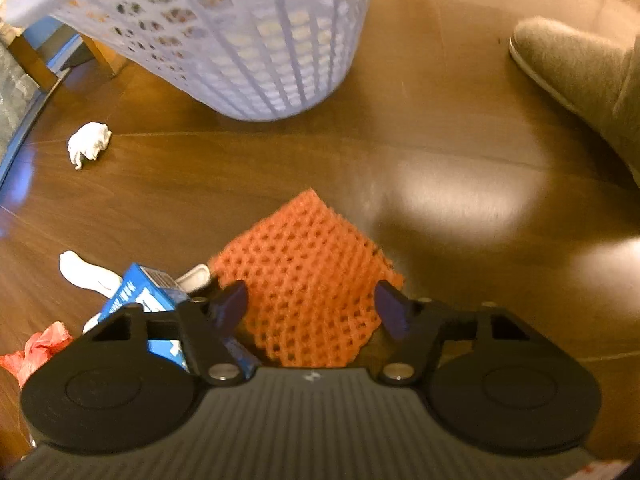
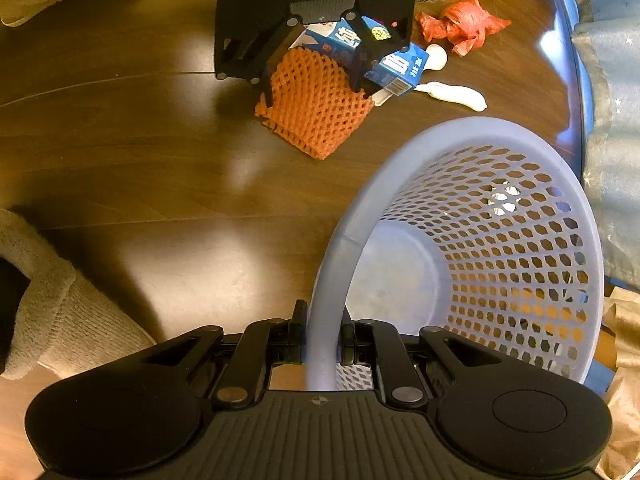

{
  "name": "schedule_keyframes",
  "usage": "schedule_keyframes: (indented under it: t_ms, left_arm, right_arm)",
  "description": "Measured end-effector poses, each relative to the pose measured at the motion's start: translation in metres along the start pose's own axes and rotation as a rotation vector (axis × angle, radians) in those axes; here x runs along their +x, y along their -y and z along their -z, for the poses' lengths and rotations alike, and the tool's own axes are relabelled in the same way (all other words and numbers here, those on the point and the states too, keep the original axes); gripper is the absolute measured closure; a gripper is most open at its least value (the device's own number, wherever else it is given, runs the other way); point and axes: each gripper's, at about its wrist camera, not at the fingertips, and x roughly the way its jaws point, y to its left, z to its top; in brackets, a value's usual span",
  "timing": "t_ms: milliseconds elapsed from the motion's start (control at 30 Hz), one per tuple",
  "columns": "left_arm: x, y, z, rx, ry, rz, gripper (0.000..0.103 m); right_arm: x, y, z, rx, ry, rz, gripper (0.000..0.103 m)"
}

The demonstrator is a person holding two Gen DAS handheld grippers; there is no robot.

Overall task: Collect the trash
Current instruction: 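Lower the left gripper onto the orange mesh sleeve and close it, then lift the mesh sleeve with the left gripper toward the wastebasket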

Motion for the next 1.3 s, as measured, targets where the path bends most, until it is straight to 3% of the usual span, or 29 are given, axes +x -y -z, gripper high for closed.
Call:
schedule_keyframes:
  t_ms: [33, 133, 200, 267, 467, 500, 533, 567, 600, 633, 700, 767, 867, 1133, 1233, 1300]
  left_arm:
    - [0.0, 0.001, 0.001, -0.003, 0.002, 0.004, 0.042]
    - [-0.001, 0.002, 0.001, -0.011, 0.009, 0.012, 0.061]
    - [-0.002, 0.005, 0.0, -0.002, 0.011, 0.009, 0.087]
    - [-0.004, 0.009, 0.0, 0.0, 0.012, -0.012, 0.099]
    - [-0.017, 0.006, 0.004, -0.051, 0.05, -0.033, 0.103]
    - [-0.018, 0.005, 0.004, -0.043, 0.055, -0.044, 0.098]
    - [-0.021, 0.007, 0.004, -0.027, 0.056, -0.043, 0.085]
    - [-0.024, 0.009, 0.004, -0.01, 0.051, -0.052, 0.029]
    - [-0.027, 0.012, 0.007, 0.015, 0.061, -0.072, 0.002]
    - [-0.031, 0.016, 0.01, 0.053, 0.088, -0.085, 0.003]
    - [-0.029, 0.028, 0.015, 0.167, 0.056, -0.103, 0.003]
    - [-0.026, 0.034, 0.018, 0.214, 0.048, -0.108, 0.004]
    - [-0.016, 0.037, 0.02, 0.258, 0.02, -0.115, 0.008]
    - [0.001, 0.02, 0.015, 0.316, 0.011, -0.121, 0.029]
    - [0.007, 0.011, 0.008, 0.308, 0.003, -0.117, 0.054]
    - [0.01, 0.008, 0.007, 0.305, -0.004, -0.117, 0.077]
  right_arm:
    - [0.0, 0.0, 0.0, 0.002, 0.0, 0.0, 0.094]
    - [-0.001, 0.0, 0.001, 0.01, 0.003, 0.0, 0.094]
    - [-0.001, 0.0, 0.0, 0.014, 0.003, 0.001, 0.094]
    - [-0.001, 0.0, 0.0, 0.022, 0.006, 0.004, 0.094]
    - [0.0, -0.002, 0.002, 0.03, 0.007, 0.001, 0.094]
    - [0.0, -0.002, 0.002, 0.033, 0.007, -0.001, 0.094]
    - [0.0, -0.002, 0.003, 0.033, 0.006, 0.001, 0.094]
    - [0.001, -0.001, 0.003, 0.034, 0.006, 0.001, 0.094]
    - [0.001, 0.0, 0.003, 0.038, 0.006, 0.001, 0.094]
    - [0.001, 0.001, 0.004, 0.042, 0.007, 0.002, 0.094]
    - [0.002, 0.002, 0.004, 0.047, 0.01, 0.0, 0.094]
    - [0.001, 0.003, 0.005, 0.052, 0.014, -0.002, 0.094]
    - [0.0, 0.004, 0.005, 0.054, 0.016, -0.002, 0.094]
    - [-0.001, 0.003, 0.006, 0.059, 0.027, -0.006, 0.094]
    - [-0.001, 0.003, 0.006, 0.062, 0.028, -0.008, 0.094]
    - [-0.001, 0.004, 0.006, 0.064, 0.027, -0.008, 0.094]
